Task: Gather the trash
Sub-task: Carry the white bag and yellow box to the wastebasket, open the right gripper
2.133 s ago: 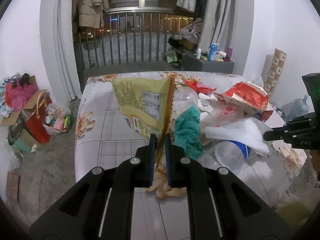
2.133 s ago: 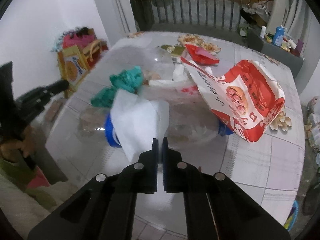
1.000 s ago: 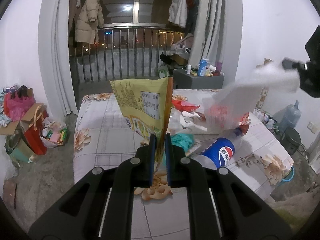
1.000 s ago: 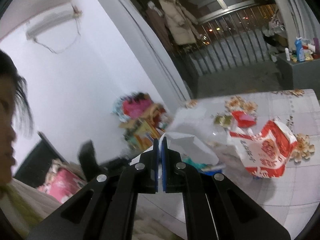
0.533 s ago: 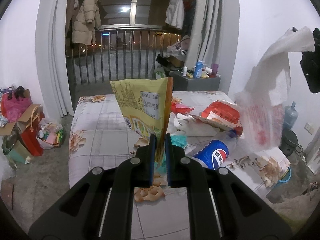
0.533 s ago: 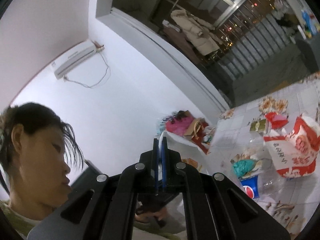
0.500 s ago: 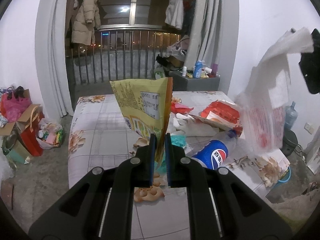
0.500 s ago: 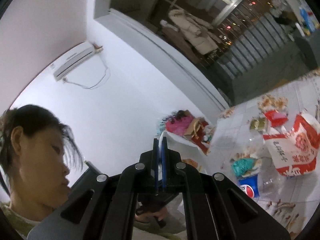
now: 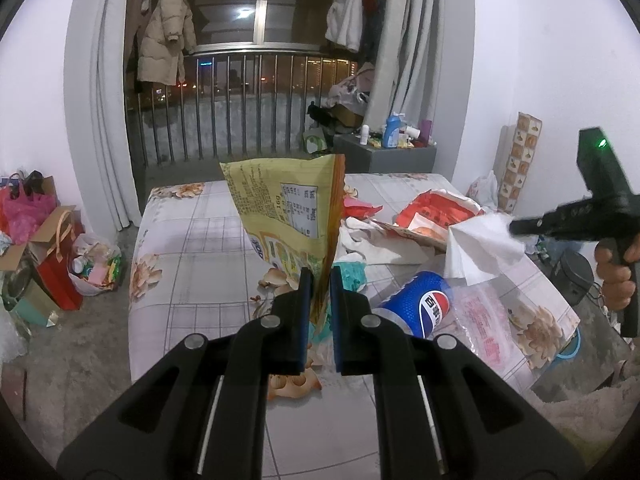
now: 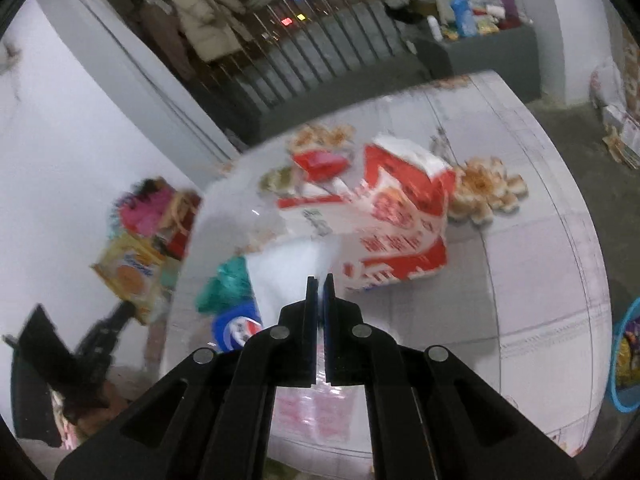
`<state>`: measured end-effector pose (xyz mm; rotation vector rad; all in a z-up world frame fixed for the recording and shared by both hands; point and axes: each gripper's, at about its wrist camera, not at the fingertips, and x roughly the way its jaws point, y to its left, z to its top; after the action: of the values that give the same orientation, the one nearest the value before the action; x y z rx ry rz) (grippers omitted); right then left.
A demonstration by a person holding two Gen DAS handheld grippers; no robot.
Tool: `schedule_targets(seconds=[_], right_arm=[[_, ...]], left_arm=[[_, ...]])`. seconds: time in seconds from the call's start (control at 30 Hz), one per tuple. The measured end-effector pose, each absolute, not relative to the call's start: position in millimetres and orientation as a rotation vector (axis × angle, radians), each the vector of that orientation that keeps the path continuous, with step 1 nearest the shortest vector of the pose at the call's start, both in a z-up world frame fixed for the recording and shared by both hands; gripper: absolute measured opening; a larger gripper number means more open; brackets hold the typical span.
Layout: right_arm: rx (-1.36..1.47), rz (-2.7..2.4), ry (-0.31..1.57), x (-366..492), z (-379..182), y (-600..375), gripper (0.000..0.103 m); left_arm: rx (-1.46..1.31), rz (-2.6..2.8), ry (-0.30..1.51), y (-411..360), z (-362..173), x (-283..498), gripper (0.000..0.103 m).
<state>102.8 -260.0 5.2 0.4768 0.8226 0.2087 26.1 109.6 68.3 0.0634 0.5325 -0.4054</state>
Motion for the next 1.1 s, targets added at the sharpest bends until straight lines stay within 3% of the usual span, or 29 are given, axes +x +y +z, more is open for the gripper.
schedule_targets(seconds=[0.27, 1.1], right_arm=[[0.521, 0.380, 0.648, 87, 51, -261, 0.003], [0.576, 0.509, 0.496, 59, 99, -273, 0.003]], left_arm=[[0.072, -0.418, 0.534, 103, 69, 25, 0.007], [0.073, -0.427, 0.515, 98, 74, 25, 0.007]])
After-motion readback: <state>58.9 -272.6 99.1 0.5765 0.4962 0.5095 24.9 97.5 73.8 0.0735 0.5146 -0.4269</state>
